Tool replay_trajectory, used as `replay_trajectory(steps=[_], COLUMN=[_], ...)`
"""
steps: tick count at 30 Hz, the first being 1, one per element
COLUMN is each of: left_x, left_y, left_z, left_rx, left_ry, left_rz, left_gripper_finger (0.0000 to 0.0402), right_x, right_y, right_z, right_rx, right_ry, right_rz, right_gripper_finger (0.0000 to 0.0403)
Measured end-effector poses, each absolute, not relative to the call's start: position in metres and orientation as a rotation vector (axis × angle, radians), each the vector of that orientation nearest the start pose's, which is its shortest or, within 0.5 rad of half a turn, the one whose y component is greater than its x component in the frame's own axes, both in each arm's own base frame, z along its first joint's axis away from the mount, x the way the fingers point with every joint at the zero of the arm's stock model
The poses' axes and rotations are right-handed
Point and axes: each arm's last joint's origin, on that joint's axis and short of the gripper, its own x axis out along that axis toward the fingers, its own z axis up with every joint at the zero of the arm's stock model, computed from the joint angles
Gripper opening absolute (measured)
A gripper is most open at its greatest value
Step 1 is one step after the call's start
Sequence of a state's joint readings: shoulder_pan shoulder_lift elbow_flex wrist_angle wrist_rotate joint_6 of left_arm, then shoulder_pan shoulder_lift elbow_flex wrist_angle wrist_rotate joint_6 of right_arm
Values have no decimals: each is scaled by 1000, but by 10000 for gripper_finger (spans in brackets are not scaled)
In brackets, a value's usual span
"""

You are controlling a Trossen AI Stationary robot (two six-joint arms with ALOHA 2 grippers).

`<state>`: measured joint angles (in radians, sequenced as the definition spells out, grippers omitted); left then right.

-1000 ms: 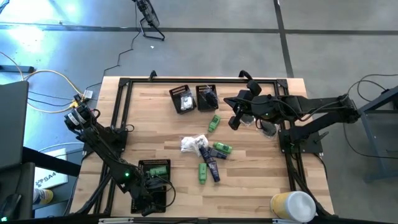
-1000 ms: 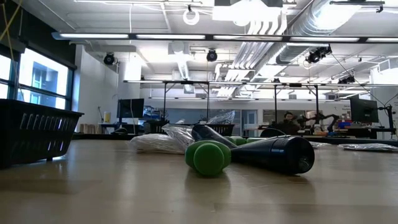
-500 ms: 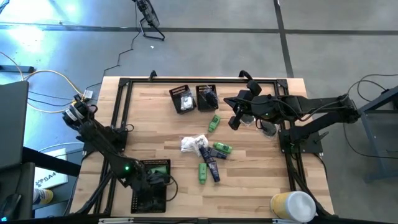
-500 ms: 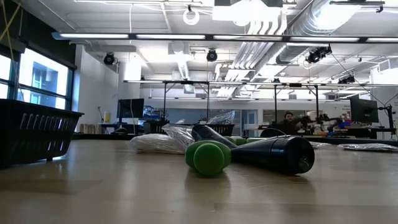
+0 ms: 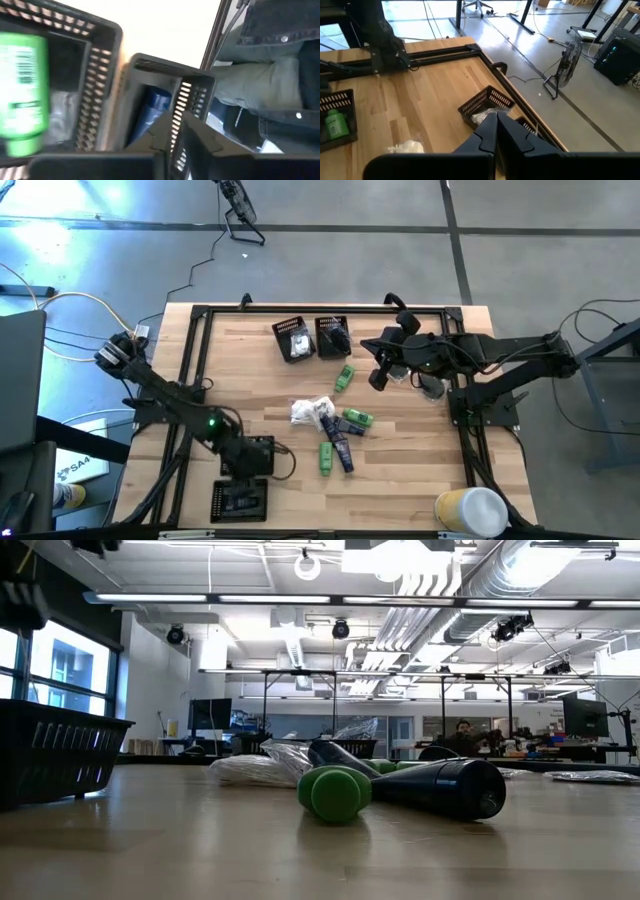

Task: Pick & Place Travel size toiletries
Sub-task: Adjust the top middle black bin

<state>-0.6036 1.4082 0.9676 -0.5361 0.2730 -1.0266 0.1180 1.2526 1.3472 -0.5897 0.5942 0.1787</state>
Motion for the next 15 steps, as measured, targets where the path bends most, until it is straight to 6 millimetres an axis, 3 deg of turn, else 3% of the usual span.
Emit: replay_trajectory(steps=[3,7,15], left_x=[224,220,208], left_y=[-145,-111,-38], left_z=[241,253,280], left_rx=[-700,-696,-693], left_ry=[1293,1268,1053], left_rz=[-196,-99,159], left_gripper_finger=[6,9,1], right_x=[256,256,255], right_y=[14,15,15], right_z=[392,391,391], right_rx=[-2,-4,-4], right_ry=[440,452,456], right_rz=[-488,-479,-480], right_gripper_finger=[3,3,3])
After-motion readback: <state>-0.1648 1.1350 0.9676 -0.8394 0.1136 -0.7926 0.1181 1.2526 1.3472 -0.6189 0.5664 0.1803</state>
